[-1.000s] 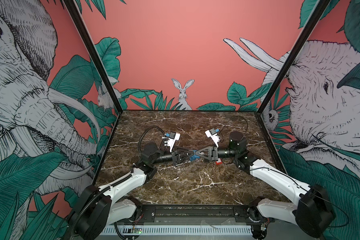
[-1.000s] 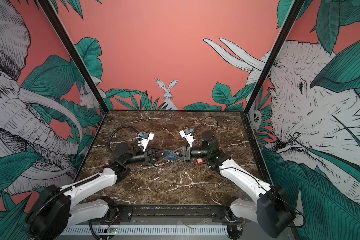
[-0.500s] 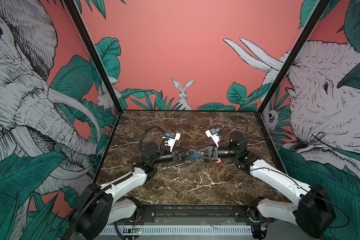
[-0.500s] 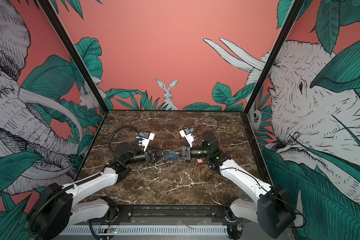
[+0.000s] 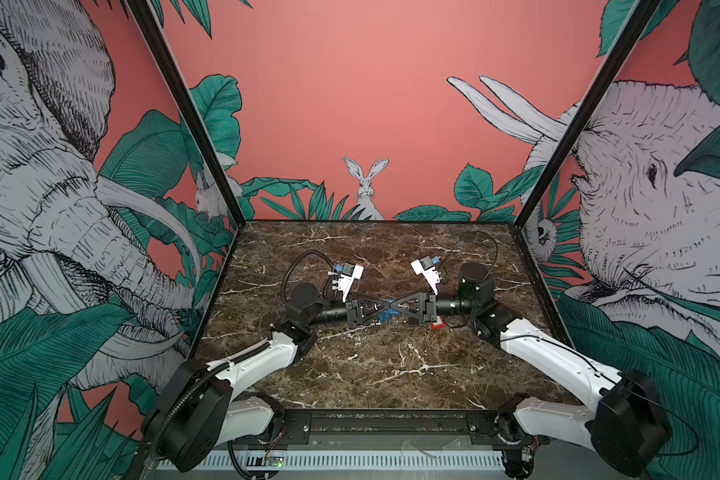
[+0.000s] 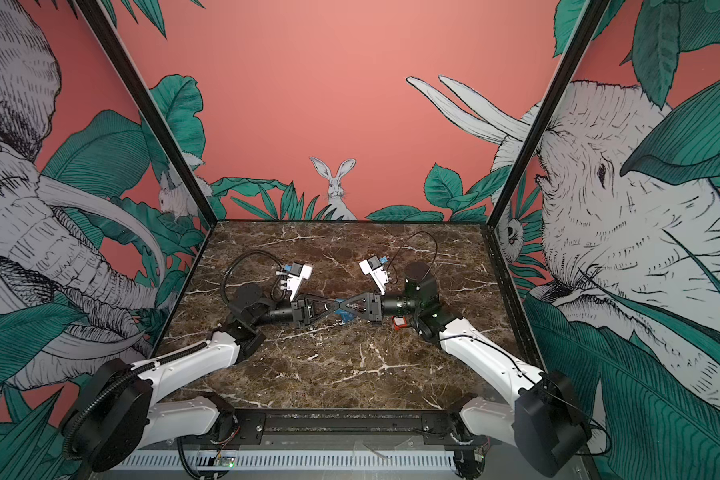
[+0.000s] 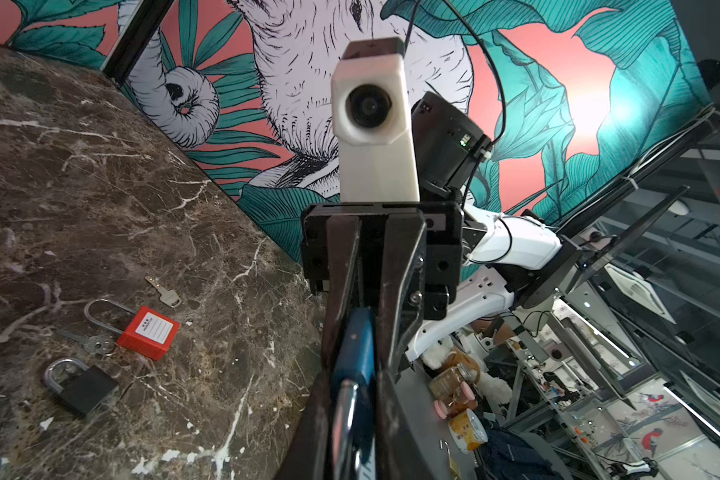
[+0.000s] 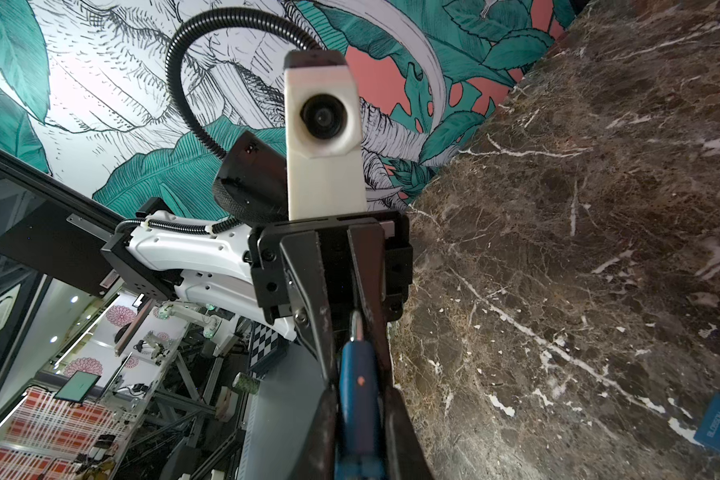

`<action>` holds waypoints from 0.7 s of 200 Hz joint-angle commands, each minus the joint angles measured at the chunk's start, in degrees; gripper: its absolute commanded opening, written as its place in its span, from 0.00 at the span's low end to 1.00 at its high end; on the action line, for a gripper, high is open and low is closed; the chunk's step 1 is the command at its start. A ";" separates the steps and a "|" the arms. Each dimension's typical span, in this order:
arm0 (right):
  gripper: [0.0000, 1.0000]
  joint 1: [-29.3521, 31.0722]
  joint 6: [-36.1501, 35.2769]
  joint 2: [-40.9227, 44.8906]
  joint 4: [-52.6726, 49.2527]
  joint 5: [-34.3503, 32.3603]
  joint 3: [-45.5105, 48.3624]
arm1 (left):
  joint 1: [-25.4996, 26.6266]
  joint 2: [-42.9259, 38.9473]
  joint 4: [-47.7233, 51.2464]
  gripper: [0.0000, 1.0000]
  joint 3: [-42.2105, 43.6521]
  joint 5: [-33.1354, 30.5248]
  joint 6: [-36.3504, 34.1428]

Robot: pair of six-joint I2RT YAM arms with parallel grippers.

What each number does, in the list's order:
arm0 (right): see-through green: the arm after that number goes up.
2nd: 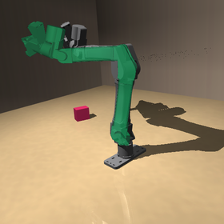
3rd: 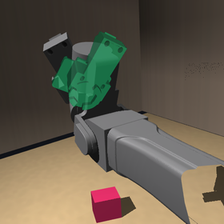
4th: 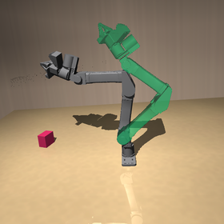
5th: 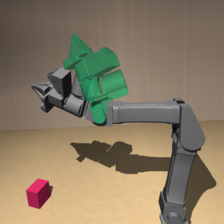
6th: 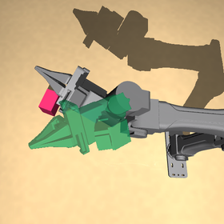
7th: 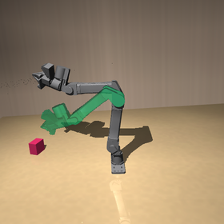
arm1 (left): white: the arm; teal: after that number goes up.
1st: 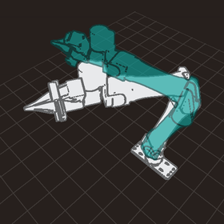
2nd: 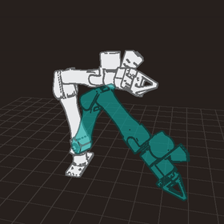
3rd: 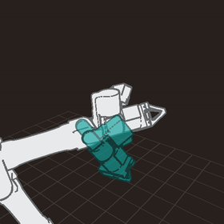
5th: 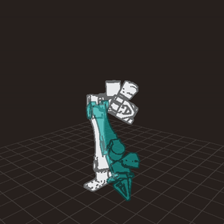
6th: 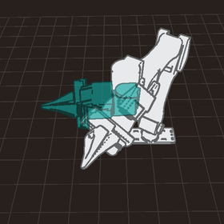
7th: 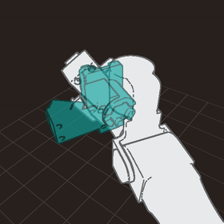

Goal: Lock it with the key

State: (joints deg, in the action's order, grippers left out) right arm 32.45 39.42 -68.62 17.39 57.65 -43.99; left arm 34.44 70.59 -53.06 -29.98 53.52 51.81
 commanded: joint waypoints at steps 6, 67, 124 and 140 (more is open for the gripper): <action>0.00 -0.27 -1.31 0.16 1.45 -4.56 -1.39 | 0.63 0.95 -6.54 0.00 -1.59 1.44 2.04; 0.33 -0.54 0.78 -0.03 2.25 -9.98 -0.28 | 0.56 3.25 -9.29 0.00 0.53 -3.95 4.67; 0.44 -4.28 1.88 5.42 -0.41 -9.19 3.53 | -0.28 2.45 -10.40 0.00 1.46 -6.40 5.23; 0.44 -5.10 3.08 6.54 1.14 -8.09 4.94 | -0.34 2.45 -10.14 0.00 1.18 -6.17 5.22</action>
State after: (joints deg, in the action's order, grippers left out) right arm 28.40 40.95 -64.27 15.90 48.45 -40.64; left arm 34.54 74.37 -58.70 -28.86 47.92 56.23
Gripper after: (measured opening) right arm 0.437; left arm 0.171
